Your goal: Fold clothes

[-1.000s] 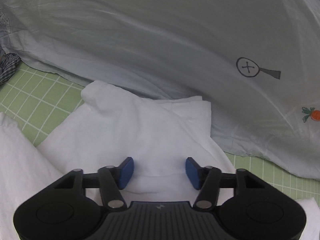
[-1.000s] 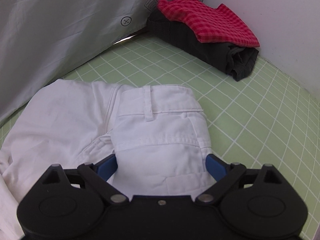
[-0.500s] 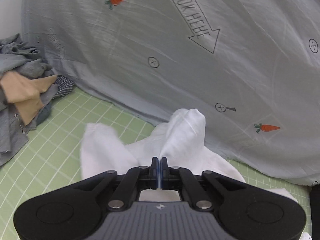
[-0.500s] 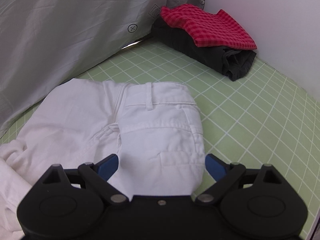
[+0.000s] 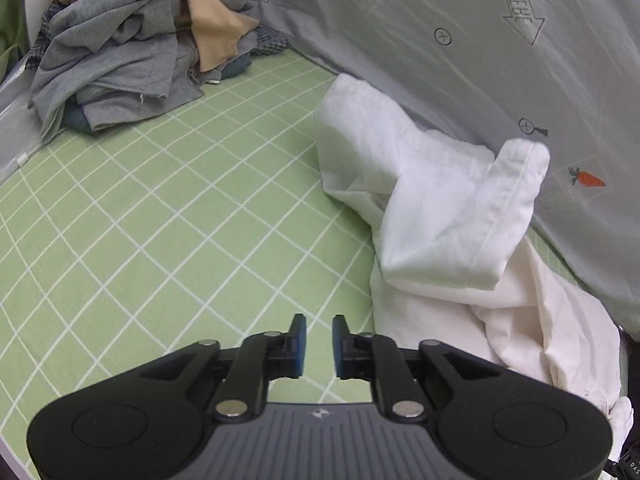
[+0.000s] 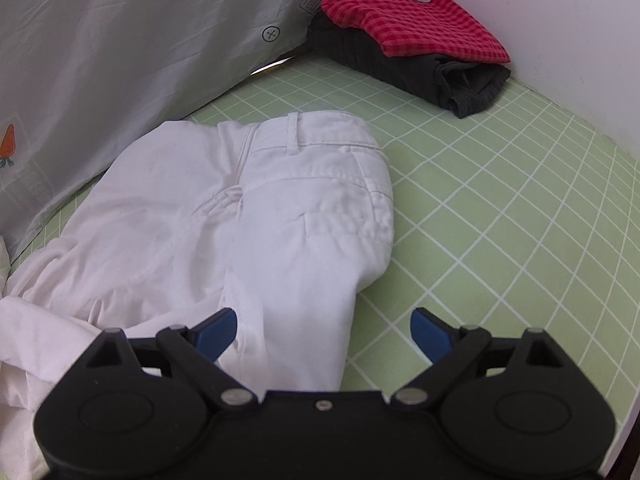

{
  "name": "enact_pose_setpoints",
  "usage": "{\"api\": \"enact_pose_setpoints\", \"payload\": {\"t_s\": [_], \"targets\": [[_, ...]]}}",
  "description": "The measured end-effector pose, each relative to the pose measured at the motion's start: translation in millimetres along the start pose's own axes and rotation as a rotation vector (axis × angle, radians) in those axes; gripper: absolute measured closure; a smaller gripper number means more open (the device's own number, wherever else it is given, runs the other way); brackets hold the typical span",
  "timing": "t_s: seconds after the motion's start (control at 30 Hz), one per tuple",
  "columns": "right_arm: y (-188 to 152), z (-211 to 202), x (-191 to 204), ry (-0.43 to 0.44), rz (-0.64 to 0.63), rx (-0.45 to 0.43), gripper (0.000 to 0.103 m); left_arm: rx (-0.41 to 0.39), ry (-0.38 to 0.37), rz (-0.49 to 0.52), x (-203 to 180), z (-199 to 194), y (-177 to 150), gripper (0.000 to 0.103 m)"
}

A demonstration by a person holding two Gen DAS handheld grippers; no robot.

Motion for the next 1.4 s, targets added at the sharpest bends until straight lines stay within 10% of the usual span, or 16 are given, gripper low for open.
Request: {"api": "enact_pose_setpoints", "payload": {"t_s": [0.23, 0.47, 0.6, 0.67, 0.9, 1.23, 1.4], "targets": [[9, 4, 3, -0.023, -0.013, -0.007, 0.009, -0.074, -0.082, 0.164, -87, 9, 30, 0.029], [11, 16, 2, -0.044, -0.007, 0.019, 0.009, -0.069, -0.043, 0.381, -151, 44, 30, 0.020], [13, 20, 5, -0.014, 0.012, 0.021, 0.008, -0.031, 0.000, 0.279, -130, 65, 42, 0.048], [15, 22, 8, -0.001, 0.010, 0.018, 0.008, -0.021, -0.022, 0.209, -115, 65, 50, 0.092], [12, 22, 16, 0.011, -0.032, 0.030, 0.007, -0.127, 0.082, -0.017, -9, 22, 91, 0.095], [0, 5, 31, 0.004, -0.159, 0.007, 0.007, -0.097, 0.306, -0.333, 169, -22, 40, 0.100], [8, 3, 54, -0.041, -0.293, -0.049, 0.007, -0.067, 0.339, -0.368, 195, -22, 12, 0.100]]}}
Point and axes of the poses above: each gripper's, at about its wrist camera, not at the fingertips, and z roughly the way its jaws point, x to its left, y to its top, the point moved 10 cm from there along z, roughly the way its jaws point, and after that the axes turned 8 degrees about -z, right-handed, at the moved point
